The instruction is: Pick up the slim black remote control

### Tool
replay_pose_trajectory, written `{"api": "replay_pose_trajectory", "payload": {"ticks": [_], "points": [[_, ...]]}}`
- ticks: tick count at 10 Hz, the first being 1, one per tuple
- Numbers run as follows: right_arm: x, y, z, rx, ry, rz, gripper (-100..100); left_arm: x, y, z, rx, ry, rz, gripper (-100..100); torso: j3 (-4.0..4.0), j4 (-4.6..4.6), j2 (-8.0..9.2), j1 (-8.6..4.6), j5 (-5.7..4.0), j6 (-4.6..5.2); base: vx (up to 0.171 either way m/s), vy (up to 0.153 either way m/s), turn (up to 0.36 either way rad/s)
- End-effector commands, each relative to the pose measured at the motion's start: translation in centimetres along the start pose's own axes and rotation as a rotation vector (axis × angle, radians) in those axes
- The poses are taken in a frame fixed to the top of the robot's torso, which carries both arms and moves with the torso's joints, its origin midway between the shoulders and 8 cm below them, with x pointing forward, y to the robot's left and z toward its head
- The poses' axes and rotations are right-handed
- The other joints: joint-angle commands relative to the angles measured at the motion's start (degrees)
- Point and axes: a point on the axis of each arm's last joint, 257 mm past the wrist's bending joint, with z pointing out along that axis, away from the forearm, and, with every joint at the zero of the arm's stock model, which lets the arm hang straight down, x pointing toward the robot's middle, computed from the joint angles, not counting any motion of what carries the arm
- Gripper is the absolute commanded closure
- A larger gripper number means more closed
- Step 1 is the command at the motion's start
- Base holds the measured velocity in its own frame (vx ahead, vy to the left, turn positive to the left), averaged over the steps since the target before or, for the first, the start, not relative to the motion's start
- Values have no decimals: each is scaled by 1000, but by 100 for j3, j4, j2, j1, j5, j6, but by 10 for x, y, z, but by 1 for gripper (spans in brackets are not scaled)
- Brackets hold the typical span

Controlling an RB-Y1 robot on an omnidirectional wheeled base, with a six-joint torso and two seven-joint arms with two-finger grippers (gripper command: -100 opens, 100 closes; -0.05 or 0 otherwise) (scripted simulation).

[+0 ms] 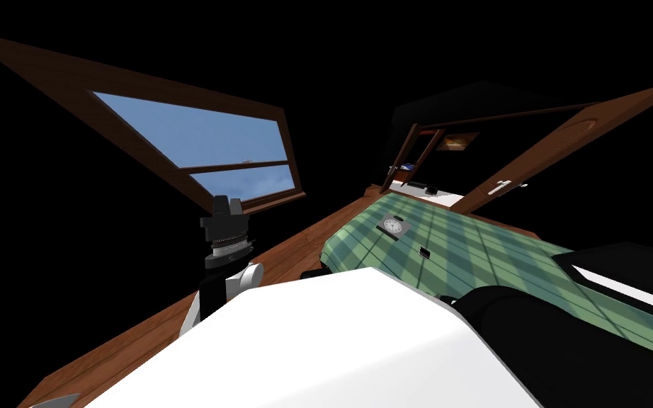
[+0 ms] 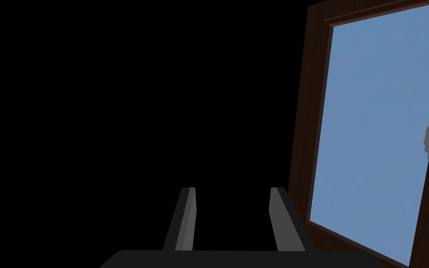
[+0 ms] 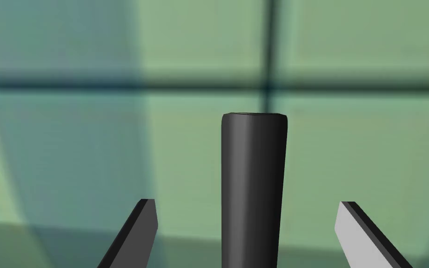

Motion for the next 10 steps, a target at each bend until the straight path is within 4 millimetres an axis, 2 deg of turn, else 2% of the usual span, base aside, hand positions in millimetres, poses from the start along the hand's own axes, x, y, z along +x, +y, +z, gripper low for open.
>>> {"api": "replay_pose_trajectory", "payload": {"ticks": [1, 4, 5, 6, 8, 9, 10], "points": [[18, -2, -7, 3, 40, -29, -100, 0, 0, 0, 0, 0, 0, 0, 0, 0, 0, 0, 0, 0, 0, 58, 18], [48, -4, -19, 9, 102, -80, -100, 0, 0, 0, 0, 0, 0, 0, 1, 0, 2, -13, -3, 3, -2, 56, 89], [12, -6, -10, 22, 37, -26, -100, 0, 0, 0, 0, 0, 0, 0, 2, 0, 3, -16, -3, 4, -2, 7, 50], [-1, -5, -6, 20, 9, -7, -100, 0, 0, 0, 0, 0, 0, 0, 3, 1, 6, -29, -8, 6, 0, -4, 11], [-9, -5, -3, 18, -7, 2, -100, 0, 0, 0, 0, 0, 0, 0, 4, 1, 7, -37, -9, 8, 1, -3, -32], [-25, -5, 1, 15, -40, 21, -100, 0, 0, 0, 0, 0, 0, 0, 4, 1, 7, -37, -9, 6, 3, -26, -109], [-32, -6, 3, 14, -56, 29, -100, 0, 0, 0, 0, 0, 0, 0, 5, 1, 8, -44, -11, 10, 1, -61, -122]]}}
